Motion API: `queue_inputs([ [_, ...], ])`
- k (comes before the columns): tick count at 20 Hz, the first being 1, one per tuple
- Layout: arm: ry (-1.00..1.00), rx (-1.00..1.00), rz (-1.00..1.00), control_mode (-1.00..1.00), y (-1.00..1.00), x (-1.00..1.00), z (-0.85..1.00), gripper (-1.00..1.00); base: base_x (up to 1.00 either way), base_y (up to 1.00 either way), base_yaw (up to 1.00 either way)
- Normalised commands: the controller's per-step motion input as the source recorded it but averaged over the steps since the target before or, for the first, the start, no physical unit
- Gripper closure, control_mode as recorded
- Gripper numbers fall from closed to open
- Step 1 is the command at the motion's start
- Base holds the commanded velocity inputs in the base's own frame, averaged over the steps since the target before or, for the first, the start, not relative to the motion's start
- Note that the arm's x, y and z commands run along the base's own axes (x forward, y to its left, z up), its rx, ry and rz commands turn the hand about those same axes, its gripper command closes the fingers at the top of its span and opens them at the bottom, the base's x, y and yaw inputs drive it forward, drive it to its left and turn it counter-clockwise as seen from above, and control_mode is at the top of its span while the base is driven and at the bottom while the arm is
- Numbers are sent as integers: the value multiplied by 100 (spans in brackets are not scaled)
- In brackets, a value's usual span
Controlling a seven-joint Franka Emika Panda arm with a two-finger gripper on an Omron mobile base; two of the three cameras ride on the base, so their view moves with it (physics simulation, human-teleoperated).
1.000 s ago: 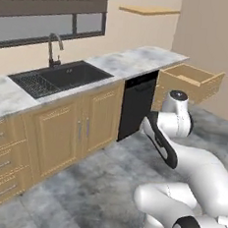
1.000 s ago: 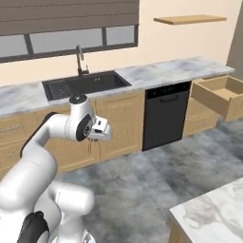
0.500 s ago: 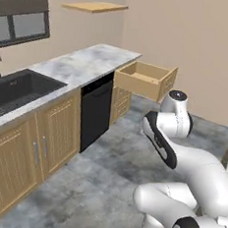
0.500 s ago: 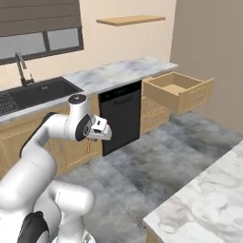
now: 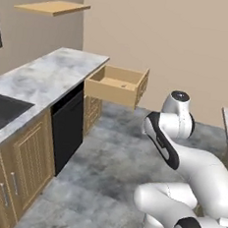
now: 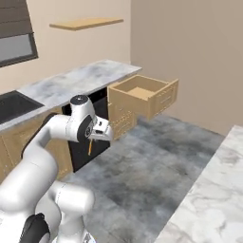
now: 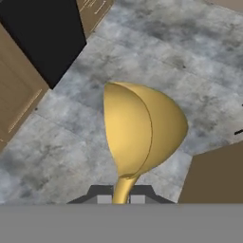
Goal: Organize the utensils by type. Pick up the wooden spoons from the counter and place them in the open cabinet. Then pick up the metallic utensils from the counter and place them in the open drawer.
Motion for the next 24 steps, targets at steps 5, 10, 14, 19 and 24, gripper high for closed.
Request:
queue_inputs([
  [5, 0, 0, 0, 100, 0, 0, 0, 100, 90, 58, -35],
  [10, 0, 0, 0, 100, 0, 0, 0, 100, 99, 36, -37],
  [14, 0, 0, 0, 100, 0, 0, 0, 100, 97, 33, -26],
  [19, 0, 0, 0, 100, 0, 0, 0, 100, 83, 35, -4],
  [24, 0, 0, 0, 100, 0, 0, 0, 100, 82, 36, 1],
])
